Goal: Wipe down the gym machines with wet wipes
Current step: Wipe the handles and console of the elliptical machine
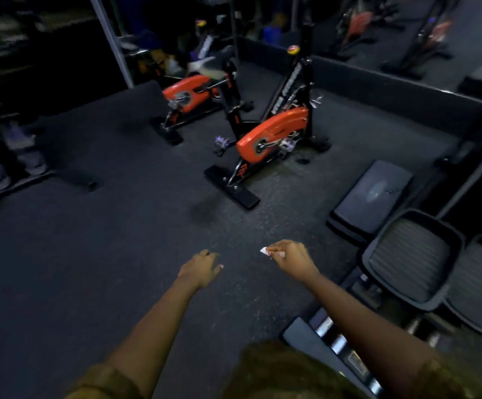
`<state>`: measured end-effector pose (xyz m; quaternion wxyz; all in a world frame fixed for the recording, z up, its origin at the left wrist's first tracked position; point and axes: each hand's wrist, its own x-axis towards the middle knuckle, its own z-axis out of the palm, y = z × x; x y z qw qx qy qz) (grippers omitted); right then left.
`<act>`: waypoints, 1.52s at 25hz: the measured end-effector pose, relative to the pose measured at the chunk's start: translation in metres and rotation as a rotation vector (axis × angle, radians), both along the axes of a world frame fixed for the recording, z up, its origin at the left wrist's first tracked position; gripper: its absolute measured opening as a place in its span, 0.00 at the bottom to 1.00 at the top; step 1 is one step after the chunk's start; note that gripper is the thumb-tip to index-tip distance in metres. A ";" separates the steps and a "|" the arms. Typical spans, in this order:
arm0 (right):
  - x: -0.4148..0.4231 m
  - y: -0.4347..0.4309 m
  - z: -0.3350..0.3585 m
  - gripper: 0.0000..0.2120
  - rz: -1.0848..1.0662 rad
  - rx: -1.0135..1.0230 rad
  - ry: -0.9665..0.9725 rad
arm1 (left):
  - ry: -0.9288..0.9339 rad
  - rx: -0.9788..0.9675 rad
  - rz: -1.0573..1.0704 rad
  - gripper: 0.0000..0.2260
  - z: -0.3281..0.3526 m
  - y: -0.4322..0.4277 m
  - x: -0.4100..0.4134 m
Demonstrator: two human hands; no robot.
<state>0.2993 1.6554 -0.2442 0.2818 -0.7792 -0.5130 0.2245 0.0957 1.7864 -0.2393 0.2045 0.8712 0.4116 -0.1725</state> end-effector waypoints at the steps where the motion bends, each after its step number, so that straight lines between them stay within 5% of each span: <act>1: 0.013 0.006 0.001 0.10 -0.073 -0.014 0.003 | -0.003 -0.009 -0.072 0.22 -0.002 0.020 0.023; 13: 0.244 0.084 0.003 0.08 -0.771 0.060 0.024 | -0.064 -0.033 -0.711 0.24 -0.003 0.197 0.371; 21: 0.409 0.112 0.044 0.08 -1.148 0.248 -0.045 | -0.184 -0.028 -0.996 0.23 0.024 0.226 0.625; 31: 0.608 0.153 0.115 0.06 -1.361 0.459 -0.133 | -0.407 -0.122 -1.156 0.23 0.085 0.246 0.874; 38: 0.711 0.149 0.233 0.07 -1.369 0.711 -0.484 | -0.856 -0.238 -1.089 0.20 0.196 0.245 0.986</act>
